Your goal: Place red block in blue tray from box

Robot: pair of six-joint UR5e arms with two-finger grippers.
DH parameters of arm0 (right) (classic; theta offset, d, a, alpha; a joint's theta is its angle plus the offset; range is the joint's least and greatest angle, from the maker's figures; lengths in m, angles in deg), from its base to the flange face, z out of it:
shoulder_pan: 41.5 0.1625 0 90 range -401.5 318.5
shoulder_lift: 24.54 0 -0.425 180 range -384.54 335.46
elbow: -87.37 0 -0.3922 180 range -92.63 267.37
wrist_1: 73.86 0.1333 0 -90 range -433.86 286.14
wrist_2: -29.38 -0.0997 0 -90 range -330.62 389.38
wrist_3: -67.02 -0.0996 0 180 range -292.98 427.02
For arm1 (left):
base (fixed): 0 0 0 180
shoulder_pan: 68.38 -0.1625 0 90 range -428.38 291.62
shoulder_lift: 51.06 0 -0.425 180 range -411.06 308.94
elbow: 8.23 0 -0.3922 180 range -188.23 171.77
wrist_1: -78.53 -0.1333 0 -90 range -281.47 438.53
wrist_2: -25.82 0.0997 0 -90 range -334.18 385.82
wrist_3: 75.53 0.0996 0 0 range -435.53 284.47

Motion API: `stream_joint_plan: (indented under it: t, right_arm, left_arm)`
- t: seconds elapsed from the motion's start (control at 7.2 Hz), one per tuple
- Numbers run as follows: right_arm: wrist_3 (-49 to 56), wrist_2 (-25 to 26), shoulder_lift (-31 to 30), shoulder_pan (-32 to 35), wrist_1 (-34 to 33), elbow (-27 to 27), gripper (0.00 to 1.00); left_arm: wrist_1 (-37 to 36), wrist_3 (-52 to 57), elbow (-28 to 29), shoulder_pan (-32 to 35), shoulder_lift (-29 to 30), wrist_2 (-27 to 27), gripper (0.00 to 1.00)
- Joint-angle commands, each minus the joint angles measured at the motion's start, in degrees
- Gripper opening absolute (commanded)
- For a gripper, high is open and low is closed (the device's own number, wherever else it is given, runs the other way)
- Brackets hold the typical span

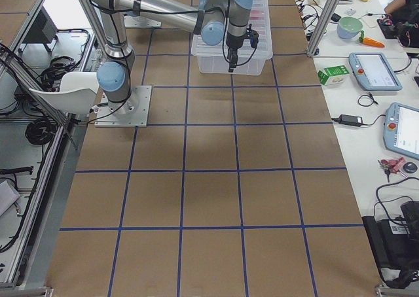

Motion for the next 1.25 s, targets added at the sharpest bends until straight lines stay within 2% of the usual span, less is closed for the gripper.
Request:
stream_joint_plan:
  t: [0.0,0.42,0.56,0.69,0.97,1.11]
  right_arm:
    - [-1.48,0.0,0.07,1.63,-0.01,0.01,1.0]
    - [-2.9,0.0,-0.02,2.42,0.08,0.1,1.0]
    - [-2.81,-1.57,-0.72,1.82,0.08,1.32,1.0]
    - [-2.9,-5.67,-1.16,1.2,1.64,4.37,1.0]
    - [-3.07,-5.8,-3.25,1.19,14.41,10.88,1.0]
    - [-3.33,-5.45,-6.32,1.11,18.32,12.3,1.0]
  left_arm:
    - [-0.16,-0.06,-0.14,0.06,-0.26,-0.31,1.0]
    - [-0.16,-0.23,-0.14,0.15,-0.7,-0.57,1.0]
    - [-0.07,-0.23,-0.14,0.23,-0.79,-0.83,1.0]
    - [-0.07,0.55,-0.22,0.15,-0.88,-0.57,1.0]
    - [0.02,0.29,-0.05,0.15,-0.97,-0.66,1.0]
    - [0.02,0.29,0.04,0.23,-0.97,-0.75,1.0]
